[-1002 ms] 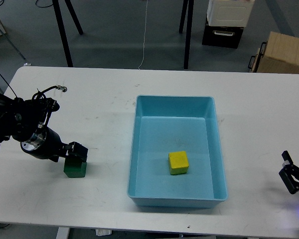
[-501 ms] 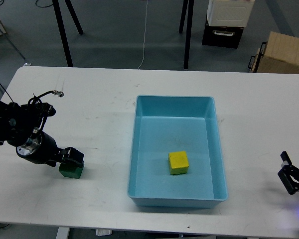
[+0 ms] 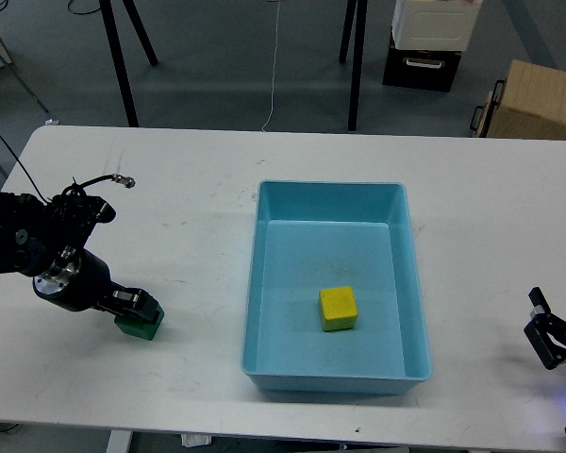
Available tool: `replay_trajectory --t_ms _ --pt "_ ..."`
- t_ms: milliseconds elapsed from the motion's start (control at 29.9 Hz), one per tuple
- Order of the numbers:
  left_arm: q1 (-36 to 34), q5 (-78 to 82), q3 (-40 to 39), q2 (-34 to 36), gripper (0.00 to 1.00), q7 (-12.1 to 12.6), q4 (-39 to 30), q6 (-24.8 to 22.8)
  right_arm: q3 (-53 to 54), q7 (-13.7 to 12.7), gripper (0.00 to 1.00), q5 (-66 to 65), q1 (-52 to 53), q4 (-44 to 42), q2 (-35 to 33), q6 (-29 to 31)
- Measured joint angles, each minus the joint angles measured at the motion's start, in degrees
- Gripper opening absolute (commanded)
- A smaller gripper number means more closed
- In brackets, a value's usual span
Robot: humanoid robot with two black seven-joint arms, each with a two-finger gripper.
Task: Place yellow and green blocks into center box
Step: 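Lift the green cube and carry it over the yellow cube in the bin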
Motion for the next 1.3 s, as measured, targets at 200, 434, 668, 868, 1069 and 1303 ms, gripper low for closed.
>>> replay_trajectory --t_ms 200,434,668,868,1069,1303 --pt "-13.9 -5.0 -3.8 -8.6 0.00 -1.8 -0.1 0.0 -0.1 0.0 1.00 0.0 0.0 0.0 0.0 0.0" --pt "-20.4 -12.4 -4.2 -25.0 0.00 -2.3 0.4 0.0 0.6 0.0 1.00 0.0 0.0 0.0 -0.1 0.0" --pt "-17.7 -12.7 -3.7 -29.6 0.00 -3.9 3.3 0.0 0.9 0.0 1.00 0.0 0.0 0.0 -0.4 0.0" --pt "-14.0 -12.8 -3.5 -29.7 0.02 -4.0 6.2 0.0 0.9 0.0 1.00 0.0 0.0 -0.2 -0.4 0.0" --pt "-10.5 -12.8 -3.1 -29.7 0.04 -4.0 7.9 0.0 0.8 0.0 1.00 0.0 0.0 -0.8 -0.4 0.0" --pt "-5.9 -12.8 -2.8 -29.7 0.13 -4.0 10.1 0.0 0.8 0.0 1.00 0.0 0.0 -1.4 -0.5 0.0"
